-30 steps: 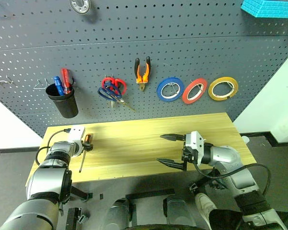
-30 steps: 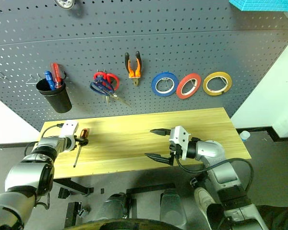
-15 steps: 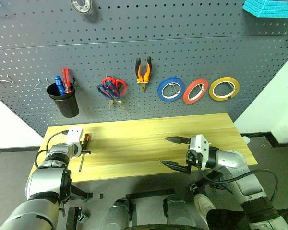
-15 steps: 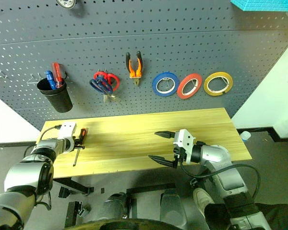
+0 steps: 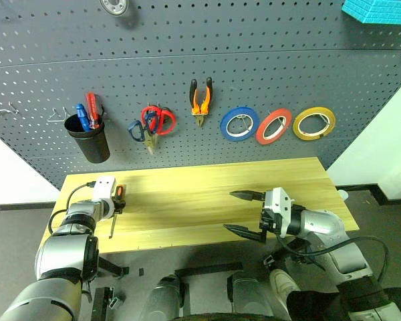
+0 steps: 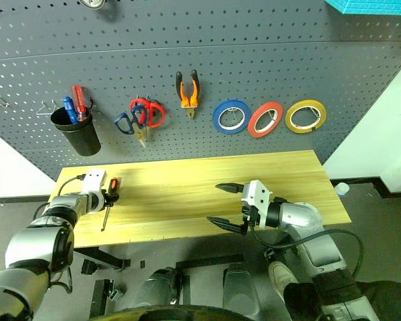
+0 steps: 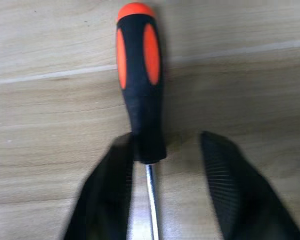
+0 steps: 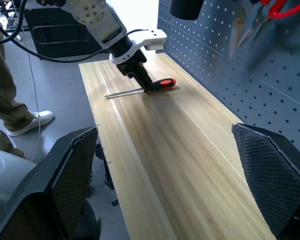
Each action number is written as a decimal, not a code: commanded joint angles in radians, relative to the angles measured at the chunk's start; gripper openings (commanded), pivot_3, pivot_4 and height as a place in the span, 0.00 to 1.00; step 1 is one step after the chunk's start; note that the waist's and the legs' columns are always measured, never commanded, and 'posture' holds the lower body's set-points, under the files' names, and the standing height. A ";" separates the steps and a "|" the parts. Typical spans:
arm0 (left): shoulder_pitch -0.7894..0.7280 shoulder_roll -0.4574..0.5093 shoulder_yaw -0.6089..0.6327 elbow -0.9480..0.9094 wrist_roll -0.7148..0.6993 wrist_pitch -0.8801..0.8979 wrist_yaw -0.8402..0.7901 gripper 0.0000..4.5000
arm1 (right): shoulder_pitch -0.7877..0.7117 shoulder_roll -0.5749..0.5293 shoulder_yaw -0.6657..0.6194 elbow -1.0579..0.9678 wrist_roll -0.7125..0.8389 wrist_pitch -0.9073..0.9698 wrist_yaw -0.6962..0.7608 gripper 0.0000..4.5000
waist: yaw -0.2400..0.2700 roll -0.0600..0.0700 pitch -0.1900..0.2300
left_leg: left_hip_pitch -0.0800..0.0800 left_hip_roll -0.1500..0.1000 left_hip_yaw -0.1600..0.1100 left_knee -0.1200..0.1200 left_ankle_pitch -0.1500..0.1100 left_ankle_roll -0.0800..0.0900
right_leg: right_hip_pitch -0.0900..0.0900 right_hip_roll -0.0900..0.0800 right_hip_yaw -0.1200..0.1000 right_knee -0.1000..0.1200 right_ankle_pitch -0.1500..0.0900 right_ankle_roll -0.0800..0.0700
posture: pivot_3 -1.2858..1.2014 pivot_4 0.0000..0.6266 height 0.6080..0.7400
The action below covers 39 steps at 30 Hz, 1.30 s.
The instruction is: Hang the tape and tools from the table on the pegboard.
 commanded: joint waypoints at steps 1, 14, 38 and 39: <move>-0.004 0.032 0.006 -0.024 0.003 0.002 0.008 0.75 | 0.021 -0.013 -0.014 -0.064 0.024 0.009 0.002 1.00 | 0.000 -0.001 0.004 | -0.001 0.000 0.000 0.000 0.000 0.000 | -0.001 0.000 0.000 0.000 0.000 0.000 | 0.46 0.21 1.00; -0.011 0.024 0.010 -0.003 0.003 0.011 0.024 0.81 | 0.131 -0.042 -0.038 -0.173 0.038 0.052 -0.038 1.00 | 0.000 -0.005 0.036 | -0.005 0.000 0.000 0.000 0.000 0.000 | -0.006 0.000 0.000 0.001 0.000 0.000 | 0.44 0.28 1.00; 0.211 0.083 0.061 -0.372 -0.095 -0.100 -0.208 0.12 | -0.051 0.005 -0.082 -0.215 0.218 0.123 -0.026 1.00 | -0.009 -0.005 0.043 | -0.007 0.001 0.001 -0.002 0.001 0.002 | -0.009 0.000 0.001 0.000 0.002 0.002 | 0.45 0.21 1.00; 0.276 0.087 0.087 -0.481 -0.131 -0.094 -0.232 0.12 | -0.078 0.012 -0.085 -0.221 0.245 0.140 -0.024 1.00 | -0.007 -0.005 0.043 | -0.007 0.002 0.001 -0.003 0.001 0.002 | -0.010 0.000 0.001 0.000 0.003 0.002 | 0.45 0.19 1.00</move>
